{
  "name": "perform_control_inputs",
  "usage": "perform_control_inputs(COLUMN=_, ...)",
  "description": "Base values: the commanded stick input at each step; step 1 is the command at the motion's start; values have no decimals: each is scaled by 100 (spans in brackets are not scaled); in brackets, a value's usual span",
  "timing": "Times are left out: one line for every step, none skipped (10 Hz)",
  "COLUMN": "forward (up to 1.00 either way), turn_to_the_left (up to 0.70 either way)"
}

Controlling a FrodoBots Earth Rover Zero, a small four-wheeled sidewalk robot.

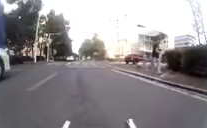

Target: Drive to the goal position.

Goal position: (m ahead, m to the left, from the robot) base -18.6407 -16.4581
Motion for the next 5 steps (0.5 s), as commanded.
perform_control_inputs(forward=70, turn_to_the_left=0)
perform_control_inputs(forward=70, turn_to_the_left=0)
perform_control_inputs(forward=70, turn_to_the_left=0)
perform_control_inputs(forward=70, turn_to_the_left=0)
perform_control_inputs(forward=70, turn_to_the_left=-1)
